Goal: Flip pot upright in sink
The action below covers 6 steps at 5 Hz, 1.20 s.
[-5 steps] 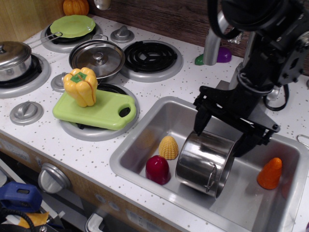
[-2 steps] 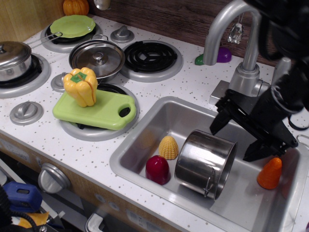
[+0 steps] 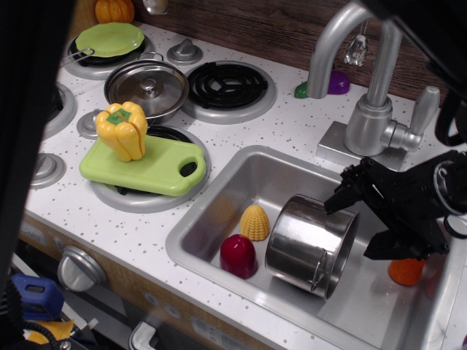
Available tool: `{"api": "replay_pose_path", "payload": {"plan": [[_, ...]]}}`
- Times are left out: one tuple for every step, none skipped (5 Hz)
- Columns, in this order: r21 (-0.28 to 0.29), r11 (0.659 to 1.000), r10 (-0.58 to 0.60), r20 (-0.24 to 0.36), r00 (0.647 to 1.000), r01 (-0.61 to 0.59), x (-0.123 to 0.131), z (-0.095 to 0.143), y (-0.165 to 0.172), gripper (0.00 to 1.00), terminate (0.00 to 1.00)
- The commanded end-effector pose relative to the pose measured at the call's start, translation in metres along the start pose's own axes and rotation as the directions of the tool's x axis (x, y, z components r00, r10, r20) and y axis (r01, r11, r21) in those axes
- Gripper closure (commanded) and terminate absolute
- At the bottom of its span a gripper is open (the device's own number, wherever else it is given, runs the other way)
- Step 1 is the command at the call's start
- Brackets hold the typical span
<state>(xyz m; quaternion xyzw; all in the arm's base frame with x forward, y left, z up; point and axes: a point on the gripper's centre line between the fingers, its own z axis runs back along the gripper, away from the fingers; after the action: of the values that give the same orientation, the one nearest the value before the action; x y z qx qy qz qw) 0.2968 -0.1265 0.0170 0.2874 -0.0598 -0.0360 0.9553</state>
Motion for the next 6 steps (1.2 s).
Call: {"api": "replay_pose_path", "payload": {"plan": [[0.060,0.998,-0.021,0.028,0.999,0.020,0.005,-0.004,0.006,0.00,0.00],[0.095,0.995,-0.036,0.039,0.999,0.032,0.003,-0.011,0.013,0.00,0.00],[0.094,0.995,-0.030,0.057,0.998,0.025,0.001,-0.016,0.019,0.00,0.00],[0.157,0.987,-0.035,0.073,0.997,0.023,0.001,-0.019,0.025,0.00,0.00],[0.176,0.984,-0.029,0.083,0.996,0.013,0.002,-0.025,0.028,1.00,0.00],[0.220,0.975,-0.035,0.104,0.994,0.011,0.003,-0.030,0.032,1.00,0.00]]}}
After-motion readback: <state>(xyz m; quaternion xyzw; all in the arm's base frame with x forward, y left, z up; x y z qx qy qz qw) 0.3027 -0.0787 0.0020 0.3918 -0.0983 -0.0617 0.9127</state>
